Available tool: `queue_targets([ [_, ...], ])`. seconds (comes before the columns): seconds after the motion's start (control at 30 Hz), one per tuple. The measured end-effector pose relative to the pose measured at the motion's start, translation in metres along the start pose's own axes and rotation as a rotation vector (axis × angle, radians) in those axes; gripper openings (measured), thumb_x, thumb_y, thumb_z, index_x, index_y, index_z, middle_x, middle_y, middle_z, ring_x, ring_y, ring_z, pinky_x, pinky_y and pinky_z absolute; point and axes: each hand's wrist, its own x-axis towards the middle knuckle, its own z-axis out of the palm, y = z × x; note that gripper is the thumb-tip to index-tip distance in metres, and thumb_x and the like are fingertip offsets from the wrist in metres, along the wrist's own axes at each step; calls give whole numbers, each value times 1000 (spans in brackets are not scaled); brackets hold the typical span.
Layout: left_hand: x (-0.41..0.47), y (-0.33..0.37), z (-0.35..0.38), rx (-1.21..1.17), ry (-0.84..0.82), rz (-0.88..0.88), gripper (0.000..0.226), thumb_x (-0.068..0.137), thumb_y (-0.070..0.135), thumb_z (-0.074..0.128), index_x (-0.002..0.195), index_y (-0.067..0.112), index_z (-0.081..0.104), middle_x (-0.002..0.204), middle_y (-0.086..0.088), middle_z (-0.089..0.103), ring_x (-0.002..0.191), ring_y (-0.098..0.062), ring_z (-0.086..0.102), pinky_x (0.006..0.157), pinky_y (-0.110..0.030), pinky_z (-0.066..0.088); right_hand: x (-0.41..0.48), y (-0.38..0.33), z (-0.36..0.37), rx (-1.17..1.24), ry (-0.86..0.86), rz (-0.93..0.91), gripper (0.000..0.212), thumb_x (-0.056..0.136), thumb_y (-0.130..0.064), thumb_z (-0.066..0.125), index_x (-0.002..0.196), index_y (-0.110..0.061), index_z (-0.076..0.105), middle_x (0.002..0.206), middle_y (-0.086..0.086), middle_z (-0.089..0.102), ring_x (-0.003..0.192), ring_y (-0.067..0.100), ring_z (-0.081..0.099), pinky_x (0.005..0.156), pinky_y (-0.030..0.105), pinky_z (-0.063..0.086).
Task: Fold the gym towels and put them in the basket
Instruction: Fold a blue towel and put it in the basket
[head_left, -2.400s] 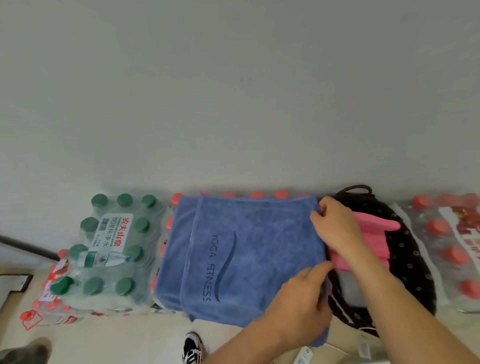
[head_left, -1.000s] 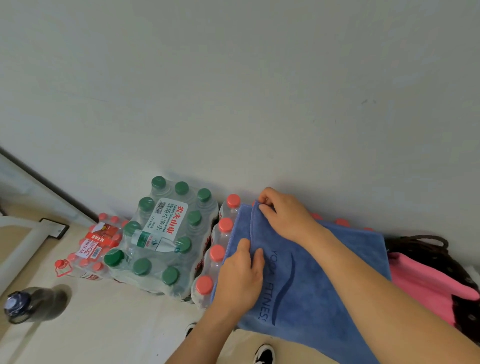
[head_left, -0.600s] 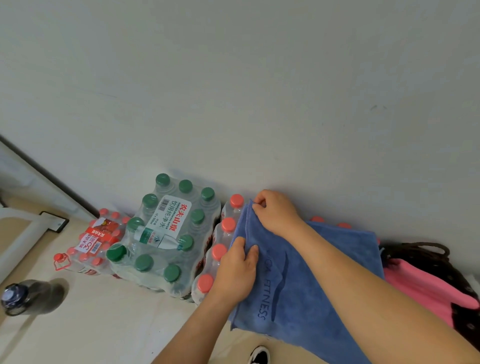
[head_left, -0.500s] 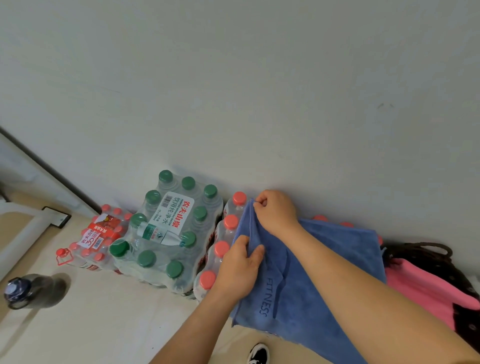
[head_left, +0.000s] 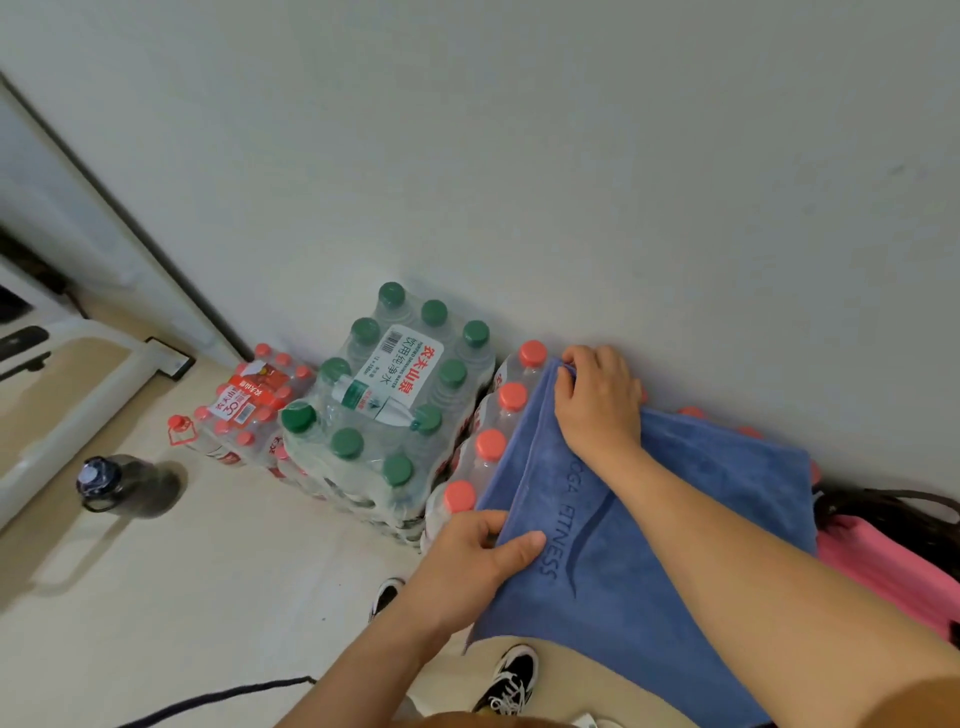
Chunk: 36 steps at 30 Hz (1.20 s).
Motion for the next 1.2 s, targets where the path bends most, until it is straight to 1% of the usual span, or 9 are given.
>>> queue_targets([
  [0.13, -8, -8, -4, 215, 212, 180, 28, 97, 30, 53, 82, 9, 65, 75, -3, 67, 66, -6, 56, 64, -25, 45, 1, 0, -3, 41, -24, 25, 29, 96, -27, 45, 120, -20, 60, 111, 8, 54, 107, 27, 50, 90, 43, 37],
  [0.23, -6, -29, -14, 417, 366, 189, 39, 93, 45, 45, 75, 12, 56, 69, -2, 61, 63, -16, 51, 63, -34, 43, 1, -1, -5, 73, -30, 25, 29, 96, -27, 45, 120, -23, 61, 106, 6, 53, 103, 26, 50, 90, 42, 38],
  [0.33, -2, -47, -18, 452, 422, 131, 40, 97, 39, 46, 65, 16, 48, 56, 5, 53, 56, -12, 46, 58, -30, 37, 3, -1, -8, 152, -38, 40, 25, 94, -26, 49, 114, -25, 65, 102, 3, 52, 98, 24, 53, 88, 44, 44],
  [0.47, -2, -57, -17, 497, 439, 132, 39, 98, 36, 45, 64, 16, 45, 55, 4, 49, 55, -12, 42, 57, -32, 35, 8, 0, -13, 292, -28, 39, 10, 91, -23, 59, 94, -20, 67, 94, -5, 52, 88, 18, 56, 81, 41, 49],
  [0.63, -2, -59, -17, 464, 441, 146, 37, 96, 34, 49, 63, 18, 45, 55, 8, 50, 54, -11, 41, 53, -26, 32, 12, -5, -22, 404, -45, -28, 9, 94, -16, 56, 93, -9, 61, 89, -1, 59, 84, 18, 56, 77, 33, 46],
  [0.8, -3, -64, -19, 460, 441, 100, 33, 95, 34, 53, 68, 15, 54, 61, 0, 59, 58, -15, 49, 59, -34, 41, 13, -4, -18, 261, -147, -85, 12, 96, -18, 52, 91, -8, 56, 86, 0, 55, 79, 17, 51, 69, 31, 41],
  [0.93, -3, -59, -18, 451, 490, 74, 19, 91, 41, 57, 79, 26, 58, 58, 1, 60, 56, -10, 54, 52, -23, 37, 14, -2, -13, 191, -124, -118, 11, 95, -13, 53, 90, -4, 57, 89, 7, 55, 82, 22, 51, 74, 39, 44],
  [1.13, -7, -58, -13, 499, 544, 31, 21, 88, 50, 56, 84, 31, 48, 52, -2, 56, 50, -12, 52, 52, -27, 39, 17, 1, -21, 95, -187, -207, 29, 93, -8, 52, 121, -12, 59, 115, 8, 54, 105, 26, 49, 90, 34, 42],
  [1.2, -9, -55, -12, 537, 577, 17, 20, 86, 53, 57, 85, 33, 52, 54, 0, 58, 53, -10, 54, 54, -28, 42, 21, -6, -29, 26, -207, -320, 40, 87, 1, 52, 121, -18, 60, 117, 2, 54, 106, 24, 47, 90, 37, 44],
])
